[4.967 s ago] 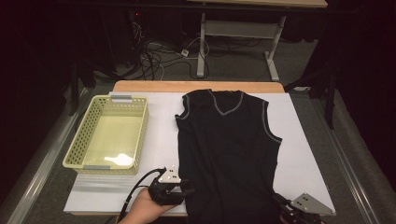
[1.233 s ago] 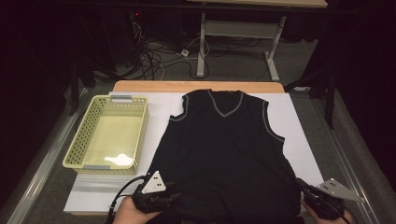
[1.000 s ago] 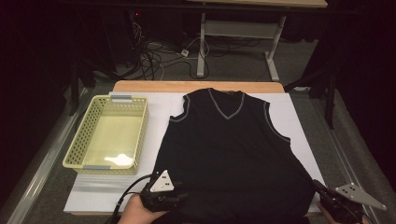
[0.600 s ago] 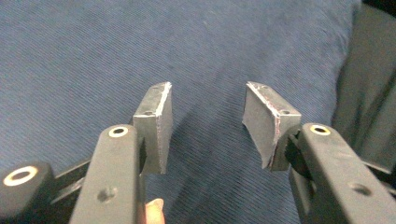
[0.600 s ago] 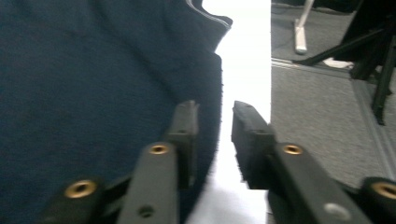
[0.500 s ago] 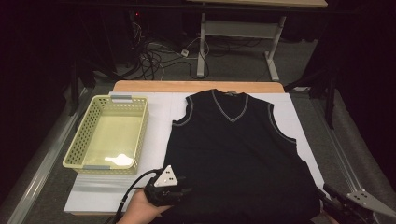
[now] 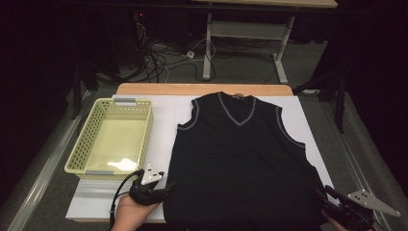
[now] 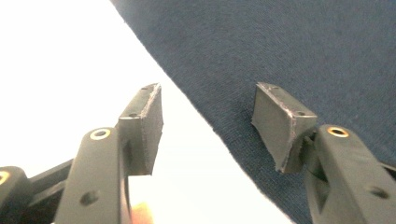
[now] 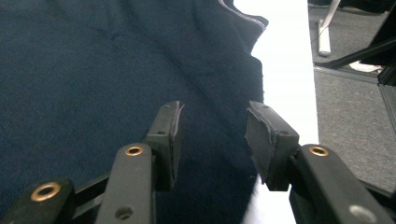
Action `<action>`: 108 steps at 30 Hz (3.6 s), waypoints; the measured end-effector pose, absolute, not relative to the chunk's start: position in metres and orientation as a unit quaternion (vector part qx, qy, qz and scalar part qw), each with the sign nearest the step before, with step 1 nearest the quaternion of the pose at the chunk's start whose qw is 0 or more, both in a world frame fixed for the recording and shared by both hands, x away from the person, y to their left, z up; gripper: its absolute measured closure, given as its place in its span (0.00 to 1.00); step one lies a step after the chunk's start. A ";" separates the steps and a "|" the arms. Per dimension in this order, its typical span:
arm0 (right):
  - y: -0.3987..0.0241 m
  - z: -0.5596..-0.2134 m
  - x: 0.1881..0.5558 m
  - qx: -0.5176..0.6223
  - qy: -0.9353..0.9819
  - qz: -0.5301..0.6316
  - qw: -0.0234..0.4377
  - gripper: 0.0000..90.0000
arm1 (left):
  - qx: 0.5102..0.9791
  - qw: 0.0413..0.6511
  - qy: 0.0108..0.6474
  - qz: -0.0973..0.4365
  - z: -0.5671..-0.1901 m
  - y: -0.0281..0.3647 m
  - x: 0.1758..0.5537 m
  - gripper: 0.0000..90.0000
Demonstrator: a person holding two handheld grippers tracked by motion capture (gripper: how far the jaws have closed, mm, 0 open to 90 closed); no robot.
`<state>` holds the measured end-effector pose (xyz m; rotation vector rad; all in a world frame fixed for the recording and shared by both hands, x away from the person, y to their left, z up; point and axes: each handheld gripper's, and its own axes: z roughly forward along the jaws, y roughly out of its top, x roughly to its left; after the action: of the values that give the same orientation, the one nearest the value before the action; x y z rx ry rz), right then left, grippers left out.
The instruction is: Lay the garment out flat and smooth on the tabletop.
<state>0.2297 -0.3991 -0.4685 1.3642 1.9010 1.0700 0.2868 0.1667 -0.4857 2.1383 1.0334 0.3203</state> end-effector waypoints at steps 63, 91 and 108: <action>-0.391 -0.480 0.195 0.498 0.738 0.364 0.274 0.99 | 0.891 0.404 0.207 0.012 -0.479 0.081 0.226 0.96; -0.387 -0.478 0.252 0.519 0.724 0.374 0.259 0.46 | 0.822 0.363 0.419 0.132 -0.487 0.179 0.267 0.46; -0.383 -0.481 0.250 0.516 0.728 0.368 0.263 0.97 | 0.835 0.377 0.385 0.109 -0.485 0.178 0.263 0.93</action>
<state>0.2505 -0.3829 -0.4809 1.3946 1.9682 0.9939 0.2635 0.1783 -0.4853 2.1358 0.9832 0.2793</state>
